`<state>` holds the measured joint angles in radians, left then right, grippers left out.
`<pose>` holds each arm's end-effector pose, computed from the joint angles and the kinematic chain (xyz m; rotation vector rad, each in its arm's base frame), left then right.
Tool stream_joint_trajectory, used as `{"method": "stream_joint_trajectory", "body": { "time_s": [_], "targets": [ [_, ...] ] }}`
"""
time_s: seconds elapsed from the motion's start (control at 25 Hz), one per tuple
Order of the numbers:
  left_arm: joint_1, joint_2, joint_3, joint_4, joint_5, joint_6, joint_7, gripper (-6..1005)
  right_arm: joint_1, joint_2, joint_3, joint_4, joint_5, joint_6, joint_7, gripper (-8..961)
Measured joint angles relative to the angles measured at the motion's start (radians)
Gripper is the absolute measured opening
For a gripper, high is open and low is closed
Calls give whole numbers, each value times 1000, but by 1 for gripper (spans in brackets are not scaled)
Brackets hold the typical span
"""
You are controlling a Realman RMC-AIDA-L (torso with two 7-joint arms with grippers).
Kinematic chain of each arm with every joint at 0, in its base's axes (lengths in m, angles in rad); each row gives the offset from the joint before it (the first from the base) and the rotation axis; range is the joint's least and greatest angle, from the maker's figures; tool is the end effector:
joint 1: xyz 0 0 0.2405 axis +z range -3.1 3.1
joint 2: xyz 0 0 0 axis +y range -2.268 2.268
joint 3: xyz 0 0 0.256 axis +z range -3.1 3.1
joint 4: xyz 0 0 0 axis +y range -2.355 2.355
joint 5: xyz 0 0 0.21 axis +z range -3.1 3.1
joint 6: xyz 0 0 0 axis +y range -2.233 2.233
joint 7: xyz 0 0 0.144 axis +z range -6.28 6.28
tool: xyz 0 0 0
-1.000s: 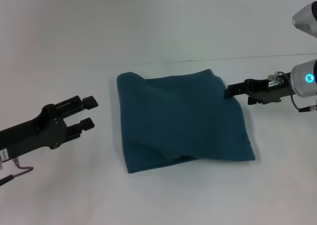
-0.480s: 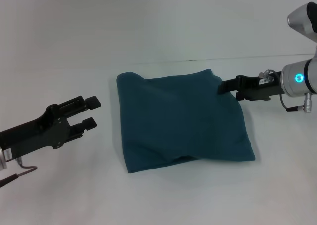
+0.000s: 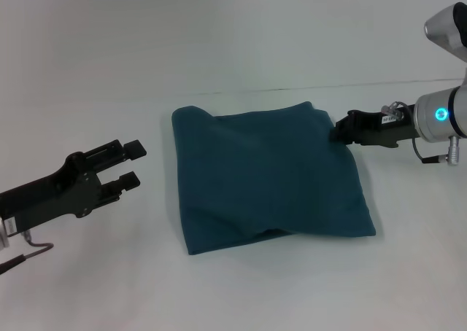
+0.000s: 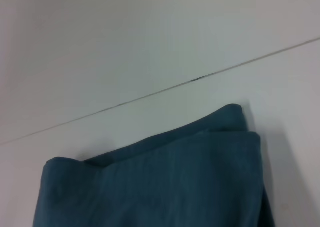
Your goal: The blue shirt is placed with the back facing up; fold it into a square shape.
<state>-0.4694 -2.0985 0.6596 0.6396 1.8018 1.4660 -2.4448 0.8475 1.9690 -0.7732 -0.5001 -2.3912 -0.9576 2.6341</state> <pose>-0.2717 0.3355 0.0108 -1.9491 -2.0946 -1.1873 0.2586 0.4482 0.0166 -1.9241 1.7247 0.3234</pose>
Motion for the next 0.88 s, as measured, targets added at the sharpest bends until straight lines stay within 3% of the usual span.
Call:
{"method": "stream_joint_trajectory", "body": {
  "time_s": [0.4, 0.64, 0.72, 0.88],
  "targets": [
    [-2, 0, -2, -5, 0, -19, 0, 754, -11, -29, -10, -6, -9, -34, 25, 233],
    [-4, -1, -2, -6, -1, -23, 0, 754, -10, -16, -11, -5, -8, -19, 3, 292],
    [-5, -1, -2, -6, -2, -24, 0, 754, -6, -7, -11, -3, -8, -7, 1, 436],
    [-5, -2, -2, -8, -2, -25, 0, 754, 4, 6, -11, 19, -9, 27, 2, 451]
  ]
}}
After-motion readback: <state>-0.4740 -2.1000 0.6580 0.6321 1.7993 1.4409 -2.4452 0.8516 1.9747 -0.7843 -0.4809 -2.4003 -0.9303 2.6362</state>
